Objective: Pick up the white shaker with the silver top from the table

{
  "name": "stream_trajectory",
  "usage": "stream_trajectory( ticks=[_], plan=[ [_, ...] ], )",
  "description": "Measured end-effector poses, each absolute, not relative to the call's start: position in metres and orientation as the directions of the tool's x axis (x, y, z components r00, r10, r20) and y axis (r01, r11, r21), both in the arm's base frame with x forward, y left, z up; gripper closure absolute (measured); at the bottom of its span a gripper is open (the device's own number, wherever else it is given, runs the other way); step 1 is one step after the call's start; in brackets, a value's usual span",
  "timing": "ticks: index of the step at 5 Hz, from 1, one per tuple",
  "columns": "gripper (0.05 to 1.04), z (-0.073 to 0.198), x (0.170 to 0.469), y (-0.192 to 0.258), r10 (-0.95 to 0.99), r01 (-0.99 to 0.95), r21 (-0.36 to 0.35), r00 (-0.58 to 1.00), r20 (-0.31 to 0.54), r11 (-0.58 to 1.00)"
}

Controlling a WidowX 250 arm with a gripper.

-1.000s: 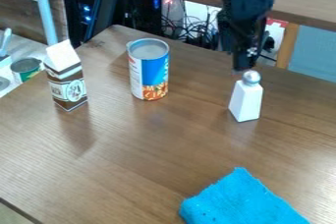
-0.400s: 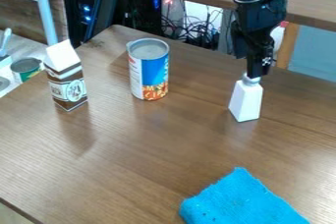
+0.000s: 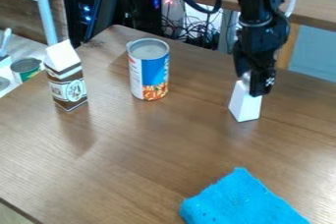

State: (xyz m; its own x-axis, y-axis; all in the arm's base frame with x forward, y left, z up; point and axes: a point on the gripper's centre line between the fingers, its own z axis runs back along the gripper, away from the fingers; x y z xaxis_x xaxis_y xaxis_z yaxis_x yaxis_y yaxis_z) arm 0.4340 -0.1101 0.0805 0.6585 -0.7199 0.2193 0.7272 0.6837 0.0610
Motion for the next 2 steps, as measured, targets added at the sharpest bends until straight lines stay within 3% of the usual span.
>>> stream_trajectory(
  ticks=[1, 2],
  plan=[
    [0.123, 0.0698, 0.4347, -0.1091, -0.706, 0.713, 0.049, 0.678, 0.204, 0.699],
    [0.394, 0.0681, 0.4351, -0.1100, -0.701, 0.710, 0.059, 0.675, 0.229, 0.702]
  ],
)
